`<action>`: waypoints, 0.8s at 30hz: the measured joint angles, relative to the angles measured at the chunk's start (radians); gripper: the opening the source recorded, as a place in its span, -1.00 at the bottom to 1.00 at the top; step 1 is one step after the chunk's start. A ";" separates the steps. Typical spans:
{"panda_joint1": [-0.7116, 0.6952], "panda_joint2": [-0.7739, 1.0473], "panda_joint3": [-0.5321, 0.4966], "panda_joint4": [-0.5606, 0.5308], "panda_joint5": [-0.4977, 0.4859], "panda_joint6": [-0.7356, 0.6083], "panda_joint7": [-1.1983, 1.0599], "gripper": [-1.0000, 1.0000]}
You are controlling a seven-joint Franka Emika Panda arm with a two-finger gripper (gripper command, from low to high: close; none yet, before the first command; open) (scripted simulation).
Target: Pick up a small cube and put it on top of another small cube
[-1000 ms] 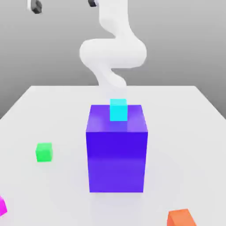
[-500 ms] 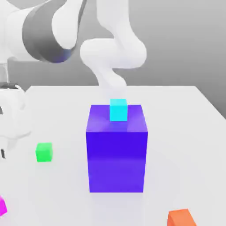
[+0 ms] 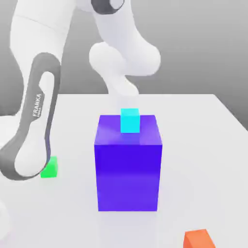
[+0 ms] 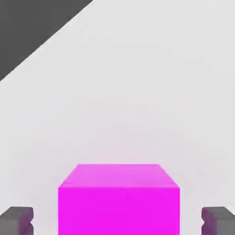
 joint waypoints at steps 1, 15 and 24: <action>0.000 0.000 0.000 0.000 0.000 0.000 0.000 -1.00; 0.094 -0.348 -0.206 -0.268 -0.156 -0.086 0.243 -1.00; 0.019 -0.680 -0.290 -0.594 -0.474 -0.046 0.652 -1.00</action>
